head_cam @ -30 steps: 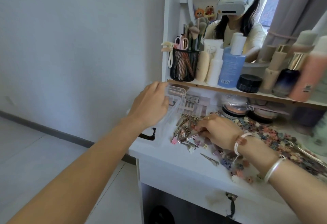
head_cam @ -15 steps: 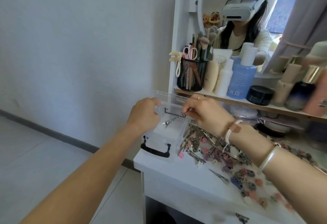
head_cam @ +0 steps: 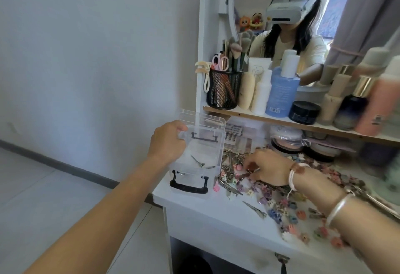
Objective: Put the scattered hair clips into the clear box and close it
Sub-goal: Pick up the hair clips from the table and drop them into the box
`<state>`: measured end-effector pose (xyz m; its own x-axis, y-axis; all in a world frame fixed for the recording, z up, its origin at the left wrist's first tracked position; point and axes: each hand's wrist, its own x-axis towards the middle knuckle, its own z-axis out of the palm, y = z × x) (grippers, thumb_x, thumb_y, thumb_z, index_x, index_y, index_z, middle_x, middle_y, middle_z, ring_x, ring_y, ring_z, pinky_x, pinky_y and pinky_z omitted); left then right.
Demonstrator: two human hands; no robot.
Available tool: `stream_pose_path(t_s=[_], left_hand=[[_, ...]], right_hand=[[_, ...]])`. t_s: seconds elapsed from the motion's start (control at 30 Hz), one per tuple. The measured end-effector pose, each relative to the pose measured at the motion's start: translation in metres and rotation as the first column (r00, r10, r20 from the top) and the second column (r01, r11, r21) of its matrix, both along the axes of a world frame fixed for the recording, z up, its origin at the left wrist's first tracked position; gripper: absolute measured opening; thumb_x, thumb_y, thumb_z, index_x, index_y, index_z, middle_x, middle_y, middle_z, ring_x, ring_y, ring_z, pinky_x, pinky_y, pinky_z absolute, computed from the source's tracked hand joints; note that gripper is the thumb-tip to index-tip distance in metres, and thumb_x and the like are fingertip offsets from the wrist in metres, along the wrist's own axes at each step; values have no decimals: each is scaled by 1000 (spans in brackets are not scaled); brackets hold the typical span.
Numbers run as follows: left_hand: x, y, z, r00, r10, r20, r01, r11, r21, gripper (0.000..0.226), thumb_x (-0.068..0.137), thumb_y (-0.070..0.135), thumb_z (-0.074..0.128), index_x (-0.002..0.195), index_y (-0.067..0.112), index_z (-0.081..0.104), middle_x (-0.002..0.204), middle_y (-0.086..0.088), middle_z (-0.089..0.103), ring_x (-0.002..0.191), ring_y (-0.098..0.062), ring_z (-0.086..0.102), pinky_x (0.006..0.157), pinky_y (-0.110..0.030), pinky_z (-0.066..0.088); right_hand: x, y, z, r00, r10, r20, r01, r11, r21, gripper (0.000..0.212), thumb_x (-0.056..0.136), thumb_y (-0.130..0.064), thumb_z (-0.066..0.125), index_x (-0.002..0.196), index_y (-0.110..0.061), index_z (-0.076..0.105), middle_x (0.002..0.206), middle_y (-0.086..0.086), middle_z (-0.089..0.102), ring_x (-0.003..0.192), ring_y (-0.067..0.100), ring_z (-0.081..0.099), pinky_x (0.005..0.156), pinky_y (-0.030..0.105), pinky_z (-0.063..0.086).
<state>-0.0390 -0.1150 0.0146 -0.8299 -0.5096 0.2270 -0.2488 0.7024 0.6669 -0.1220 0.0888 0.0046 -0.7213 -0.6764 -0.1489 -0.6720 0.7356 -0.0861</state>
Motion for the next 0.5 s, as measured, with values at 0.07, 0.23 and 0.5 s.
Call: stream_pose_path(t_s=[0.07, 0.23, 0.5], left_hand=[[0, 0, 0, 1000, 1, 2, -1, 1000, 3, 39, 83, -4, 46, 115, 13, 58, 128, -5, 57, 114, -24, 55, 92, -25, 40], [0, 2, 0, 1000, -4, -4, 4, 1000, -7, 37, 83, -5, 45, 114, 12, 60, 127, -5, 58, 112, -25, 56, 94, -28, 40], [2, 3, 0, 1000, -9, -1, 9, 1000, 0, 39, 83, -6, 44, 114, 12, 59, 125, -5, 58, 111, -24, 55, 93, -29, 42]], right_hand=[[1, 1, -1, 999, 14, -31, -14, 1000, -8, 31, 85, -11, 58, 115, -21, 62, 115, 2, 65, 104, 20, 59, 87, 27, 45], [3, -1, -7, 994, 74, -82, -70, 996, 47, 18, 87, -6, 51, 97, -9, 66, 109, 9, 66, 89, 23, 61, 80, 38, 50], [6, -1, 28, 951, 96, -295, -151, 974, -170, 18, 91, -21, 51, 102, -20, 66, 106, -1, 63, 91, 19, 60, 83, 36, 50]])
